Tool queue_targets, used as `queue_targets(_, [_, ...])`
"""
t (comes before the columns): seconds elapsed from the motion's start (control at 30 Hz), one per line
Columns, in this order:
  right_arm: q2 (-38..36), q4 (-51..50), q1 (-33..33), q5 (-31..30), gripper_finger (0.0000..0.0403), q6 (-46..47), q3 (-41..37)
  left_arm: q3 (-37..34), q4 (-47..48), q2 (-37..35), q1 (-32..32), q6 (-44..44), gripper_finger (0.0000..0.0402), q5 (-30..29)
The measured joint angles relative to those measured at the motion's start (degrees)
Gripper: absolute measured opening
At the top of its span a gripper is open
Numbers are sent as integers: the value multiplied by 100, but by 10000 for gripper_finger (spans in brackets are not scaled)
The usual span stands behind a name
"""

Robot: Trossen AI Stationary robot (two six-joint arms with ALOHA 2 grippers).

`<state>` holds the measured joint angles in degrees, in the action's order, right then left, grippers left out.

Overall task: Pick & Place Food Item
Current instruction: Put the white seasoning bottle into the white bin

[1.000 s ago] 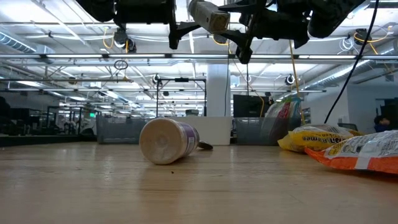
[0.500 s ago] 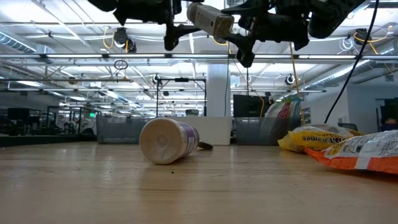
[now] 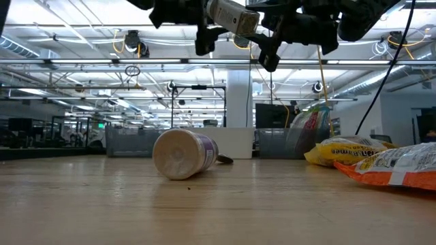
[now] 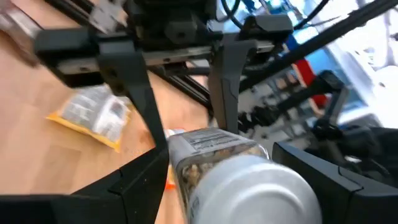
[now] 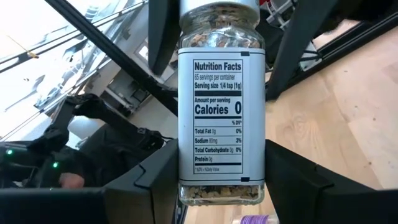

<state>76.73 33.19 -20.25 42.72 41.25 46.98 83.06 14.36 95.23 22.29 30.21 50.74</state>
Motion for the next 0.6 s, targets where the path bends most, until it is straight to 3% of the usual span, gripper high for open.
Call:
queue_targets(0.1, [0,-7,0,49,189,3,0,115,85,153,-23,31,289,295])
queue_targets(0.33, [0,-115,-2,115,189,1,0,119,212,159,-13,-7,287,320])
queue_targets(0.6, [2,-336,-11,11,189,164,-2,121,541,159,-5,-190,215,101])
